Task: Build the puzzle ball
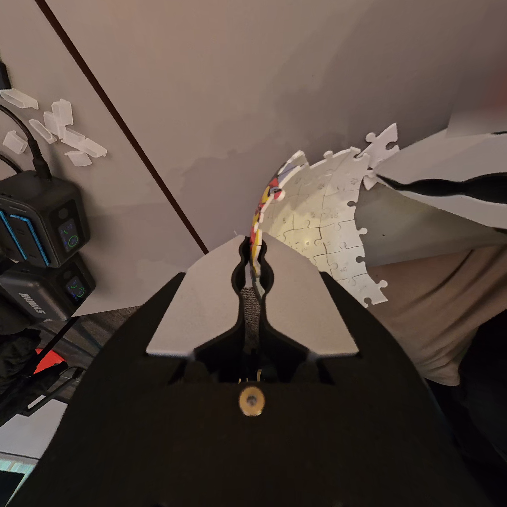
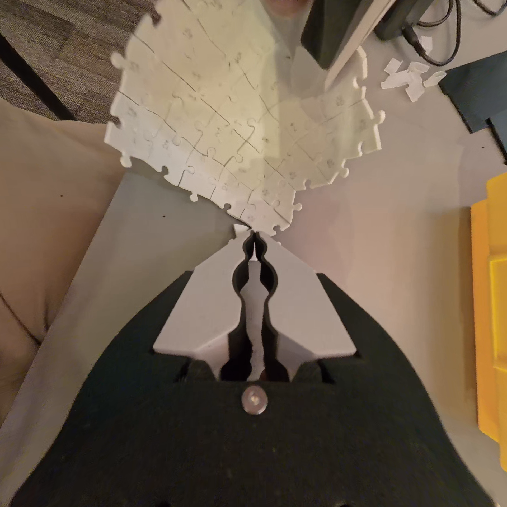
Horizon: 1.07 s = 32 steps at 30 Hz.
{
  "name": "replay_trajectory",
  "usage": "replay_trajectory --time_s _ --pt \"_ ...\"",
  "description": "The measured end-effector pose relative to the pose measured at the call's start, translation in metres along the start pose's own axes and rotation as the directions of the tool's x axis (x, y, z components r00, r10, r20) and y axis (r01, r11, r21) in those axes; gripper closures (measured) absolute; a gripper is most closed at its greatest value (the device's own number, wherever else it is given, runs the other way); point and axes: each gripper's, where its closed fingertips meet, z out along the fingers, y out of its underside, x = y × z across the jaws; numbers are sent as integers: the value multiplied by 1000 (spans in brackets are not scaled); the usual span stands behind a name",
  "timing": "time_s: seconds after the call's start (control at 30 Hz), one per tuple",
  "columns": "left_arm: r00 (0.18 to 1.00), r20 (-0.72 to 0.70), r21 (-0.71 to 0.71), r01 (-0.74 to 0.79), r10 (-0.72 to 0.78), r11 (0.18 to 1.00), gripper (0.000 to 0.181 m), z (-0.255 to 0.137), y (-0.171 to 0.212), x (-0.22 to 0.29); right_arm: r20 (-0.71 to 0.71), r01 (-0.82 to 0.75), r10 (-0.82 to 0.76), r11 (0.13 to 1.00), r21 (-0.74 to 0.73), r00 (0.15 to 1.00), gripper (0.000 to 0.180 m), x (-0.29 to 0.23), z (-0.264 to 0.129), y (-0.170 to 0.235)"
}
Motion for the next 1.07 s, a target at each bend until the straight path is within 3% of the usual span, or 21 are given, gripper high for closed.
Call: replay_trajectory --time_s 1.07 --pt "999 30 -15 45 -44 999 176 2 6 -5 -57 -99 97 995 -20 994 180 -2 1 10"
